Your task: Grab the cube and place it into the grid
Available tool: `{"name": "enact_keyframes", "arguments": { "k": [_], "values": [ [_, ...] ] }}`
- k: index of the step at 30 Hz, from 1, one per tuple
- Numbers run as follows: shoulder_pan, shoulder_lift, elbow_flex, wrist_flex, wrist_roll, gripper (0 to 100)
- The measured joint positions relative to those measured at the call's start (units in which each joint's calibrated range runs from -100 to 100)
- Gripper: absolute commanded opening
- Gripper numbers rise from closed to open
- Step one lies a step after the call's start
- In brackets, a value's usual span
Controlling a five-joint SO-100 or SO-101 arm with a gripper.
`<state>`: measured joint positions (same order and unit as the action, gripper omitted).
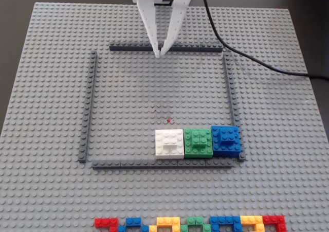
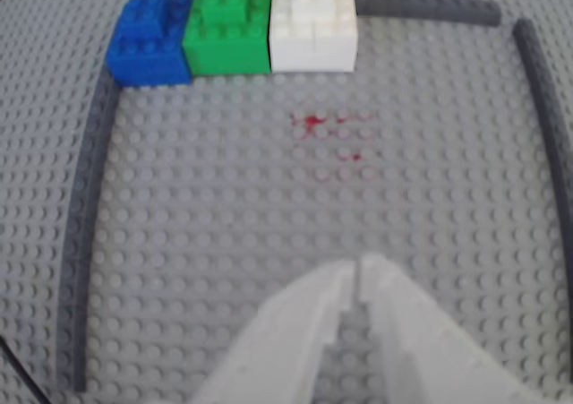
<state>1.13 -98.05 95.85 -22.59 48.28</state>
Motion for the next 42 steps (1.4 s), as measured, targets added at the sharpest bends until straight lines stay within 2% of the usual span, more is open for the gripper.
{"name": "enact_keyframes", "arguments": {
  "k": [8,18,42],
  "values": [
    [-0.44,0.00,3.53,-0.88,-0.78,0],
    [-1.68,0.00,3.53,4.49,1.03,0],
    [-1.68,0.00,3.53,8.50,-1.03,0]
  ]
}}
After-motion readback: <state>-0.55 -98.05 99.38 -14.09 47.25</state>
